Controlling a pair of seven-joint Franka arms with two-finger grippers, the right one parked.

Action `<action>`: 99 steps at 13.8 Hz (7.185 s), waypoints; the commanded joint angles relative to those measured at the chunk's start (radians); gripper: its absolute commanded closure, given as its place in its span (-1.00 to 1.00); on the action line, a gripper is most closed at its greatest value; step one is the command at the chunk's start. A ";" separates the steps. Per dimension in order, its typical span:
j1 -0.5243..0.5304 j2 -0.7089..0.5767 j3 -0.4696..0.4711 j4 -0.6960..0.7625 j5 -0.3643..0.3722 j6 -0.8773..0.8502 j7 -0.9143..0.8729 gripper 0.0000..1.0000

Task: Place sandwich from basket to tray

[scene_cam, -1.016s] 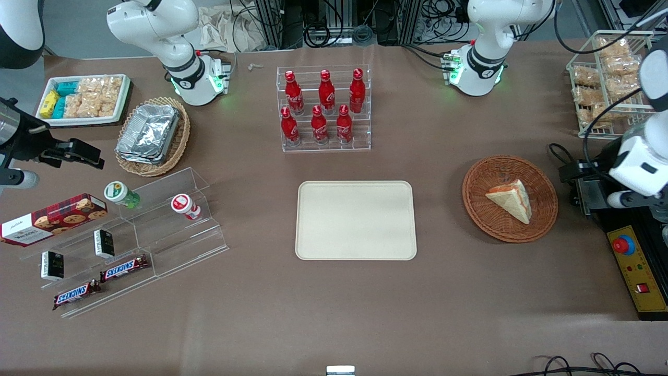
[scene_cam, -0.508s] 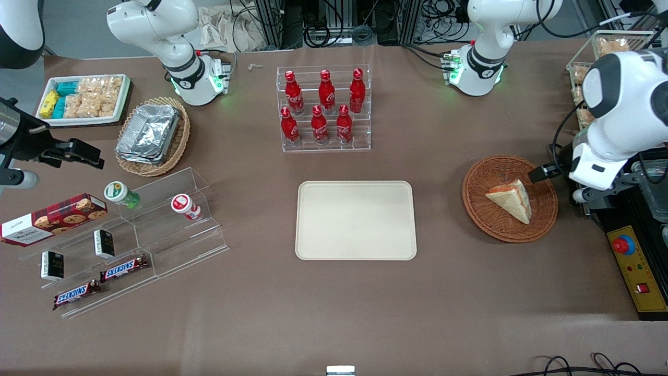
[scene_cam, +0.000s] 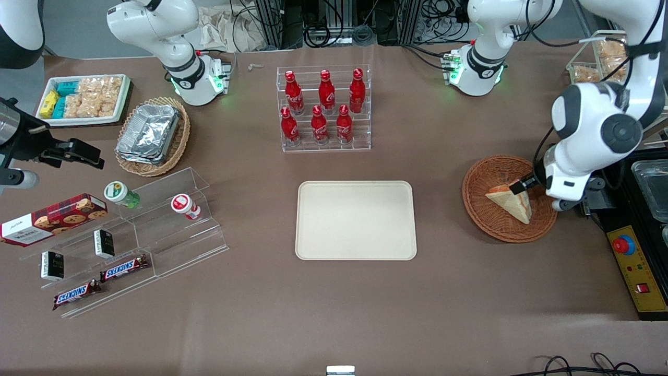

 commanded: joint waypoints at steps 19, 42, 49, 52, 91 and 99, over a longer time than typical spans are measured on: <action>-0.008 0.131 0.002 0.072 0.039 0.028 -0.206 1.00; -0.097 0.255 -0.305 0.734 0.036 -0.493 -0.032 0.80; -0.209 0.382 -0.305 0.729 0.036 -0.365 -0.016 0.90; -0.227 0.444 -0.306 0.728 0.036 -0.302 -0.016 0.89; 0.158 0.194 -0.308 0.893 0.145 -0.657 0.377 -1.00; 0.095 0.189 -0.175 0.902 0.133 -0.657 0.437 -1.00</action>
